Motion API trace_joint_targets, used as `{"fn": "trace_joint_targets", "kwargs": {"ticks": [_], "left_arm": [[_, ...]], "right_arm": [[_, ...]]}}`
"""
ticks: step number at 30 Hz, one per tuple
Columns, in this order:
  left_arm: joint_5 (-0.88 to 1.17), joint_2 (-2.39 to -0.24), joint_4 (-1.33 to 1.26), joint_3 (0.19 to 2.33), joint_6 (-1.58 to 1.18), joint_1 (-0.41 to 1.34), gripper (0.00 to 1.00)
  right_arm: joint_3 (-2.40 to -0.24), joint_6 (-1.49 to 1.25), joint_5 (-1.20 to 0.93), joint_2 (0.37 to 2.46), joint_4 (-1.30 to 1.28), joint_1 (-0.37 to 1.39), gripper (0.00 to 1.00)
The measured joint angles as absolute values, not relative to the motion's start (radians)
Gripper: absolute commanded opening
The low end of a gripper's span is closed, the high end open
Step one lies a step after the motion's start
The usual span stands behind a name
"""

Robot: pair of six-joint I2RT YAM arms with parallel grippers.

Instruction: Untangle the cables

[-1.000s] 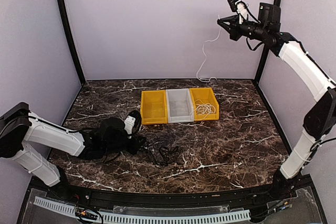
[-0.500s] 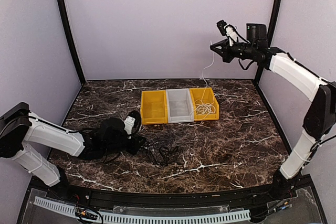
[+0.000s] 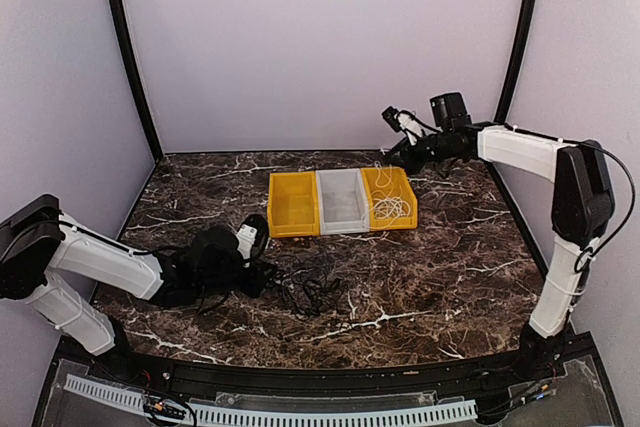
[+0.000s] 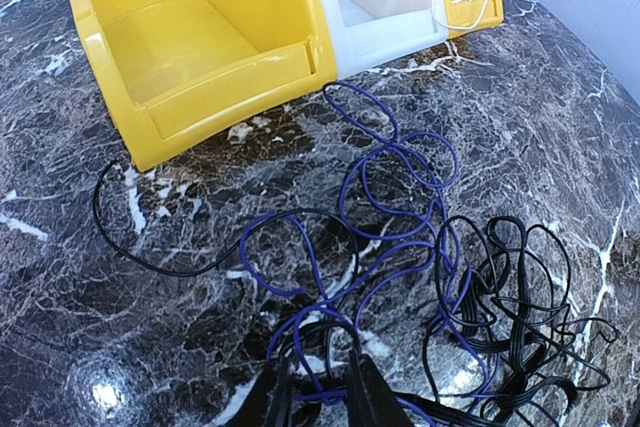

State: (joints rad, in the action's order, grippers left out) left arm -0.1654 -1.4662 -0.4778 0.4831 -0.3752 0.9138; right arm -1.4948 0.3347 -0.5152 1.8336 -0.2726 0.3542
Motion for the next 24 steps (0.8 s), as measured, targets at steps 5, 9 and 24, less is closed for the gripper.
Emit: {"fn": "trace_joint_targets", "kwargs": {"ticks": [5,9,24], "left_arm": [[-0.173,-1.466,-0.476,0.462,-0.379,0.914,0.22],[-0.175,-1.466,-0.477,0.458,-0.379,0.914,0.22],[-0.176,-1.466,-0.477,0.458,-0.379,0.914,0.23]], "right_arm": [[-1.495,0.359,-0.485,1.953,-0.356,0.389,0.00],[-1.508,0.366,-0.448,2.003,-0.408,0.409,0.00],[-1.564,0.527,-0.399,1.988,-0.545,0.418,0.52]]}}
